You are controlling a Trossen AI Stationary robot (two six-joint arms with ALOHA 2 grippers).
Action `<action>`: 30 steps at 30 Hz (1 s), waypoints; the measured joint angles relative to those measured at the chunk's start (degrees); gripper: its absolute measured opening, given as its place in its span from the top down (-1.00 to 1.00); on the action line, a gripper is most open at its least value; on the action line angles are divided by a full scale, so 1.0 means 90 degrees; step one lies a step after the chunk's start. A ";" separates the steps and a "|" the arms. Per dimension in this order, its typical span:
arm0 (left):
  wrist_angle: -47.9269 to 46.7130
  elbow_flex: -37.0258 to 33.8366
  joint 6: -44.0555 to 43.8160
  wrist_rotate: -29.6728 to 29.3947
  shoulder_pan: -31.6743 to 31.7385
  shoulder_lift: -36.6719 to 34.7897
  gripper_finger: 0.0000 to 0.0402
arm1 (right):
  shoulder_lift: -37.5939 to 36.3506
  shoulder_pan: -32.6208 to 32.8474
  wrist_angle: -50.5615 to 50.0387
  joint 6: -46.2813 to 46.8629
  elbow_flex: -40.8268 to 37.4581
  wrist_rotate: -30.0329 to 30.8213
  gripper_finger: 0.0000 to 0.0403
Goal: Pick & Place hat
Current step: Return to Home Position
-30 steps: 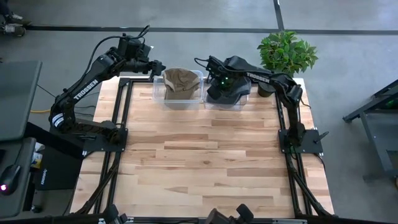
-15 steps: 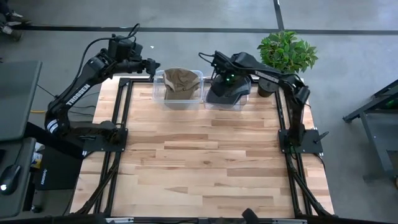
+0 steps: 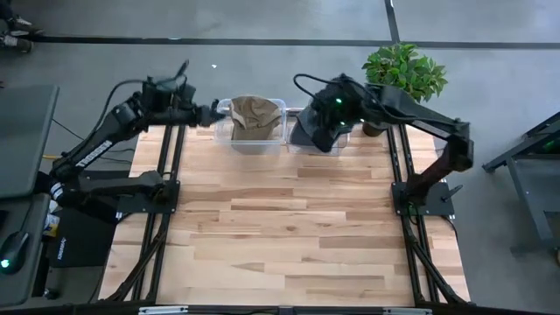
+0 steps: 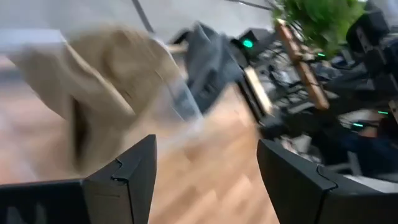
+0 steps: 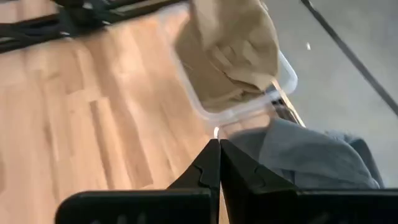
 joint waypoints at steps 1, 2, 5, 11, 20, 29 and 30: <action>0.0167 -0.0232 -0.0235 -0.0014 -0.0228 -0.0160 -0.18 | -0.0100 0.0111 0.0002 -0.0034 -0.0008 0.0001 1.00; 0.0369 -0.0507 -0.0485 -0.0057 -0.0479 -0.0344 -0.18 | -0.0230 0.0240 0.0090 -0.0049 -0.0104 0.0026 1.00; 0.1152 -0.1383 -0.1181 -0.0432 -0.1317 -0.1003 -0.18 | -0.0853 0.0646 0.0870 0.0024 -0.1093 0.0041 1.00; 0.2780 -0.3158 -0.2367 -0.1846 -0.3241 -0.1961 -0.18 | -0.2568 0.1599 0.3656 0.0804 -0.4292 0.0214 1.00; 0.3504 -0.4401 -0.3129 -0.3297 -0.4986 -0.2020 -0.18 | -0.5010 0.2577 0.6835 0.1718 -0.7955 0.1095 1.00; 0.4049 -0.5122 -0.3515 -0.4378 -0.5287 -0.2168 -0.18 | -0.6749 0.2836 0.7314 0.1851 -0.9471 0.1799 1.00; 0.4208 -0.5218 -0.3547 -0.4409 -0.5287 -0.2198 -0.18 | -0.6871 0.2833 0.7310 0.1803 -0.9561 0.1806 1.00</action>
